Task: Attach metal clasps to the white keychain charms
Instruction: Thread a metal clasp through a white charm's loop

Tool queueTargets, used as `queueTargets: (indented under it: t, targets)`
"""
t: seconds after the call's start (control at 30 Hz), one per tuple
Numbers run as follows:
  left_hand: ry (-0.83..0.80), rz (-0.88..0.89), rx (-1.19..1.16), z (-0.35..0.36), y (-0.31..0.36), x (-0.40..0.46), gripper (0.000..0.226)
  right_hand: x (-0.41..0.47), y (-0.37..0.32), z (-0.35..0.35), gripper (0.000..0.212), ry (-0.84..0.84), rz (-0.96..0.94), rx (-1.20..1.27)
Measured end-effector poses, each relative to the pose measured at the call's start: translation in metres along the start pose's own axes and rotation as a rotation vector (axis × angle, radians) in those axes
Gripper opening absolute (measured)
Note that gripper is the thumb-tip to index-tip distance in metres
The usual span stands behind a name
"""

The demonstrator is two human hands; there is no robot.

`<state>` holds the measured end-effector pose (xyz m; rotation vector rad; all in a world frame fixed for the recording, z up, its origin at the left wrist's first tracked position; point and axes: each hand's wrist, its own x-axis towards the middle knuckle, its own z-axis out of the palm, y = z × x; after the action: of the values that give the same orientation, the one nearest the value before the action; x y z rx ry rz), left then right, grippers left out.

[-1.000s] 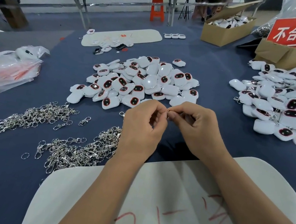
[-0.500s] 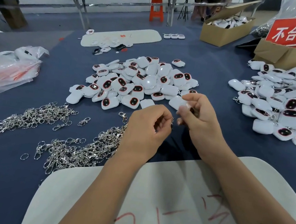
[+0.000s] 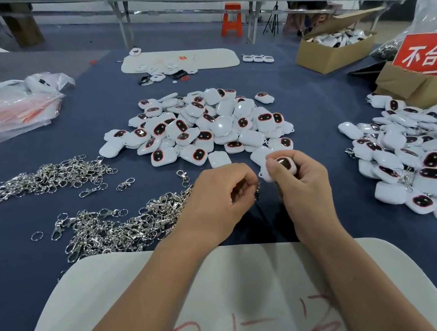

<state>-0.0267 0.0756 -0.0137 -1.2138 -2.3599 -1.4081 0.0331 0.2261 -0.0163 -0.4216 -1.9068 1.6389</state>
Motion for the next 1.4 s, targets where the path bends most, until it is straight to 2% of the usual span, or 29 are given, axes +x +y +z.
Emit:
queueTargets:
  t: [0.43, 0.97, 1.27, 1.4]
  targets:
    - [-0.042, -0.041, -0.047, -0.002, 0.0024, -0.0008, 0.012, -0.0025, -0.003, 0.0024, 0.019, -0.065, -0.076, -0.06]
    - [-0.074, -0.076, -0.014, -0.0004, 0.0036, -0.0035, 0.014, -0.0029, -0.0014, 0.003, 0.011, -0.099, -0.119, -0.165]
    - [-0.09, -0.143, 0.051, 0.0012, 0.0029, -0.0026, 0.013, -0.0051, -0.0028, 0.0052, 0.009, -0.132, -0.182, -0.318]
    - [-0.049, -0.192, 0.016, 0.0031, 0.0006, -0.0028, 0.013, -0.0055, -0.0037, 0.0054, 0.009, -0.127, -0.174, -0.281]
